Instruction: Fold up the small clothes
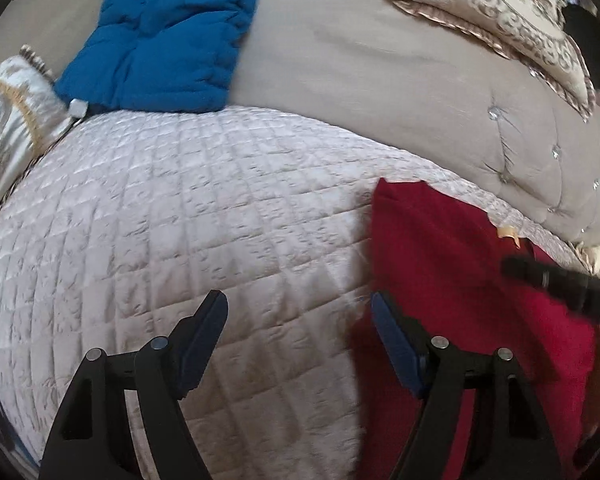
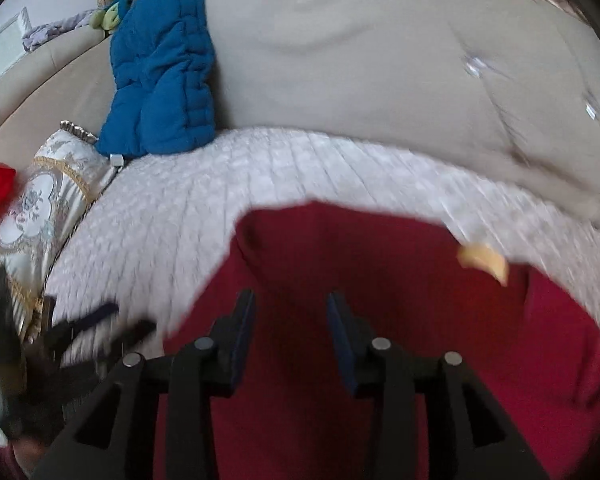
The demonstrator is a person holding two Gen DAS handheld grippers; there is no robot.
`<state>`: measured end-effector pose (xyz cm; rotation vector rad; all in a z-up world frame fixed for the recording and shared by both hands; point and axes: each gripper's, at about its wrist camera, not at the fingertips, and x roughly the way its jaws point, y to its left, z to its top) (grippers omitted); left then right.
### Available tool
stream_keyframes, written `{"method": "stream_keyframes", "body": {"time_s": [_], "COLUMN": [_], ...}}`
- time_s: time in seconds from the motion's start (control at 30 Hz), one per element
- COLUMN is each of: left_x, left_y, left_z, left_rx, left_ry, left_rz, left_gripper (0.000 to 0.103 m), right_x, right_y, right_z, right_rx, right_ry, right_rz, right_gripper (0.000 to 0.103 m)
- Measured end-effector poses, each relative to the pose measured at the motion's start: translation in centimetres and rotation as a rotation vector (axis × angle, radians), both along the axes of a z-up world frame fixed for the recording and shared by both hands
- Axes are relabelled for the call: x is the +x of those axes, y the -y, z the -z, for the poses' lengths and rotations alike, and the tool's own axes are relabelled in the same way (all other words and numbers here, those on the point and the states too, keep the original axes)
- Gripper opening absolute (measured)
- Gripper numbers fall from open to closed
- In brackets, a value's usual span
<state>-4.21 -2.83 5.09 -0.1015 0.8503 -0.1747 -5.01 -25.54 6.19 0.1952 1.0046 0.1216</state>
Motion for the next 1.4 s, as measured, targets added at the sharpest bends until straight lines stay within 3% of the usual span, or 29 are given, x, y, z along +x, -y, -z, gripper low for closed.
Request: {"method": "stream_keyframes", "body": {"time_s": [0.1, 0.17, 0.3, 0.33, 0.4, 0.43, 0.5, 0.63, 0.7, 0.77, 0.87, 0.93, 1.03, 1.1, 1.23, 1.27, 1.4], "left_x": [0.3, 0.7, 1.0, 1.1, 1.2, 1.3, 1.2, 1.3, 1.4, 1.3, 1.3, 1.4, 1.4, 1.4, 1.4, 1.3, 1.3], "left_y": [1.6, 2.3, 1.7, 1.5, 1.1, 1.1, 1.0, 0.8, 0.7, 0.6, 0.5, 0.6, 0.7, 0.6, 0.5, 0.5, 0.6], "left_z": [0.6, 1.8, 1.9, 2.0, 2.4, 2.5, 2.6, 2.7, 2.8, 2.8, 2.8, 2.9, 2.9, 2.9, 2.9, 2.9, 2.9], "left_rx": [0.087, 0.14, 0.11, 0.097, 0.067, 0.058, 0.043, 0.019, 0.012, 0.011, 0.005, 0.004, 0.011, 0.003, 0.001, 0.003, 0.006], "left_ry": [-0.001, -0.048, -0.07, -0.078, -0.09, -0.09, -0.089, -0.093, -0.095, -0.094, -0.095, -0.094, -0.091, -0.091, -0.088, -0.087, -0.085], "left_rz": [-0.015, -0.01, -0.013, -0.015, -0.031, -0.036, -0.041, -0.04, -0.039, -0.038, -0.036, -0.037, -0.037, -0.038, -0.039, -0.039, -0.04], "left_gripper": [0.055, 0.055, 0.055, 0.056, 0.057, 0.058, 0.058, 0.059, 0.06, 0.06, 0.061, 0.062, 0.062, 0.062, 0.062, 0.062, 0.062], "right_x": [-0.5, -0.3, -1.1, -1.4, -1.1, -0.7, 0.6, 4.6, 6.1, 6.7, 5.6, 5.7, 6.2, 5.8, 2.3, 0.8, -4.0], "right_y": [0.9, 1.4, 2.3, 2.6, 3.0, 3.0, 2.2, -0.6, -1.4, -2.2, -2.4, -0.7, 0.9, 0.4, 1.6, 2.2, 5.0], "right_z": [2.3, 3.6, 2.3, 1.7, 0.5, 0.1, -0.3, 1.4, 2.8, 4.0, 3.5, 2.9, 3.8, 4.1, 1.9, 1.4, 1.1], "right_rx": [-0.105, -0.097, -0.067, -0.051, -0.074, -0.087, -0.096, -0.203, -0.186, -0.177, -0.232, -0.194, -0.117, -0.141, -0.136, -0.121, -0.18], "right_ry": [-0.059, -0.069, -0.037, -0.013, 0.035, 0.054, 0.067, 0.026, -0.012, -0.059, -0.015, 0.01, -0.024, -0.024, 0.019, 0.032, 0.001], "right_rz": [0.095, 0.122, 0.152, 0.154, 0.152, 0.135, 0.04, -0.12, -0.166, -0.222, -0.225, -0.119, -0.015, -0.028, 0.031, 0.044, 0.119], "right_gripper": [0.038, 0.038, 0.037, 0.039, 0.054, 0.063, 0.07, 0.07, 0.061, 0.02, 0.006, 0.004, 0.004, 0.005, 0.042, 0.046, 0.046]}}
